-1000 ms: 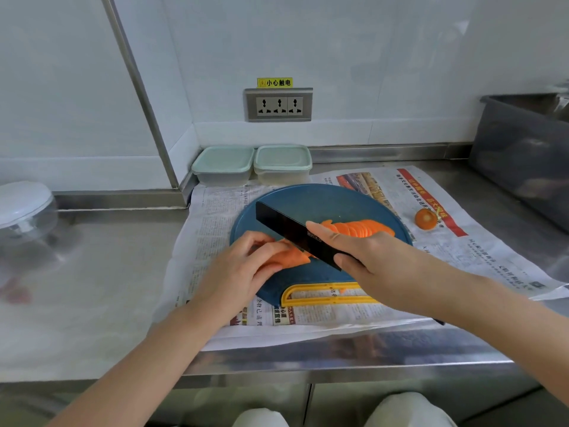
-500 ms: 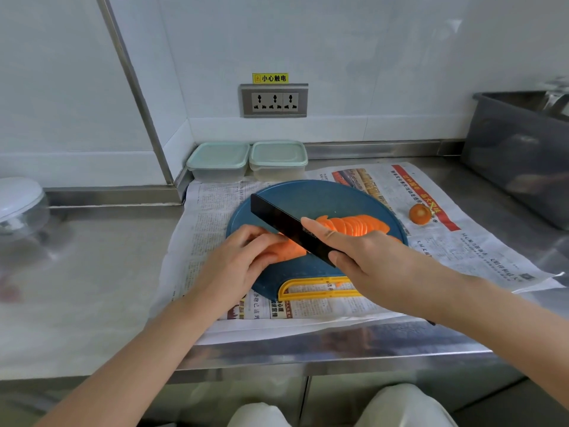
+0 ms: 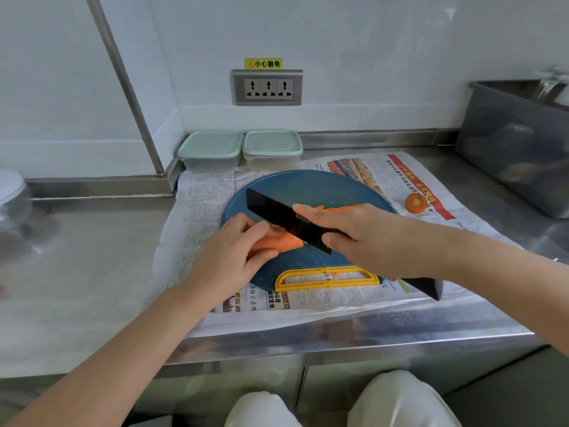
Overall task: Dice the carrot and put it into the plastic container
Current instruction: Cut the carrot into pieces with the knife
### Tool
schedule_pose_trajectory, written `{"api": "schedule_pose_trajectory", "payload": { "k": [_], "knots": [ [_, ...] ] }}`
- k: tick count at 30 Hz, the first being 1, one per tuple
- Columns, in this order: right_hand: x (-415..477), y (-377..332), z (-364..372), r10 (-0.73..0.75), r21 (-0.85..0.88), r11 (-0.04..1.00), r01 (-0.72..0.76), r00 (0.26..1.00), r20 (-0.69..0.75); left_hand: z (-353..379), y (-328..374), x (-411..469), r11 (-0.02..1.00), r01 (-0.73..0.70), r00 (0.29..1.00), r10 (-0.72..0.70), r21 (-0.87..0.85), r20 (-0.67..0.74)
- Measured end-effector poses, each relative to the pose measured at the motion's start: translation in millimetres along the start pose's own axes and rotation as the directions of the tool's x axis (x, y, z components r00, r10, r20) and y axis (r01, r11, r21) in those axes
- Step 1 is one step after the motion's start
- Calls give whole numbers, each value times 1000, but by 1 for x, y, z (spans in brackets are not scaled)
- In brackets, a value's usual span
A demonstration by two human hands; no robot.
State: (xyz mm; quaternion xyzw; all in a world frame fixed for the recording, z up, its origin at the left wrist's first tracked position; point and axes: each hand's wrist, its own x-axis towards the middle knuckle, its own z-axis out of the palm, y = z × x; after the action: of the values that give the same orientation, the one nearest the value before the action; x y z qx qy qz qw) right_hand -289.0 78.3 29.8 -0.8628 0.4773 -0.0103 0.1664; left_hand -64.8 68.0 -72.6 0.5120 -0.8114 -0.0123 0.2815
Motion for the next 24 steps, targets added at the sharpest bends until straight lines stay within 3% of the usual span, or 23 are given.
{"api": "schedule_pose_trajectory", "payload": {
  "k": [24],
  "knots": [
    [21, 2, 16, -18, -86, 996, 18, 1000, -6, -9, -1, 11, 988, 54, 993, -38, -143, 109]
  ]
}}
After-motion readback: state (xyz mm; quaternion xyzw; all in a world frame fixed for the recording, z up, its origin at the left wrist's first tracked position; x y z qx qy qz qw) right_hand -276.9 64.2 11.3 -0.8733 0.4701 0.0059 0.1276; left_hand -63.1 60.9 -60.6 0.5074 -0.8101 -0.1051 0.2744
